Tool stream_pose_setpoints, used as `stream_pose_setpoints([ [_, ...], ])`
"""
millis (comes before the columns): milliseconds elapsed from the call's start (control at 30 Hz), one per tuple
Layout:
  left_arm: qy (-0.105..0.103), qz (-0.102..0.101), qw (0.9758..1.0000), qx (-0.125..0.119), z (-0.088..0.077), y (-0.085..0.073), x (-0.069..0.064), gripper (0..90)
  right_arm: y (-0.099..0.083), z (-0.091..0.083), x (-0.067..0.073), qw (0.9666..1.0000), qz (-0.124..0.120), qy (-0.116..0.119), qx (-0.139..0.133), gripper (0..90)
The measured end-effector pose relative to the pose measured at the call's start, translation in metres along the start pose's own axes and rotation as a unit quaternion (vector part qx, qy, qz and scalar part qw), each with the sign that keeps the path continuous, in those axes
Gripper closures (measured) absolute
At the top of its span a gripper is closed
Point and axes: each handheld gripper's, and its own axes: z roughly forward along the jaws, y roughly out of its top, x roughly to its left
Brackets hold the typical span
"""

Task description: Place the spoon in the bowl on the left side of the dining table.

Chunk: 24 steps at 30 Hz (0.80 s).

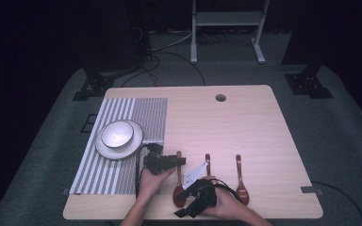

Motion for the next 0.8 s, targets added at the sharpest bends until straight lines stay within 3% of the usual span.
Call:
stream_pose_setpoints([
  [267, -0.025, -0.003, 0.9997, -0.003, -0.0003, -0.0013, 0.0035, 70.3, -0.0006, -0.0001, 0.0004, 1.0, 0.0, 0.0, -0.001, 36.1],
  [567, -0.056, -0.015, 0.9983, -0.007, -0.001, -0.0014, 0.0074, 74.5, -0.0011, -0.0004, 0.0005, 1.0, -0.002, -0.001, -0.002, 36.1],
  [700, -0.081, -0.024, 0.9963, -0.011, -0.0015, -0.0005, 0.0077, 77.1, -0.0017, -0.0012, 0.0006, 1.0, 0.001, -0.001, -0.004, 36.0],
  [800, -0.111, -0.041, 0.9929, -0.013, -0.0018, 0.0002, 0.0084, 79.4, -0.0025, -0.0026, 0.0009, 1.0, 0.0, -0.005, -0.003, 35.6],
])
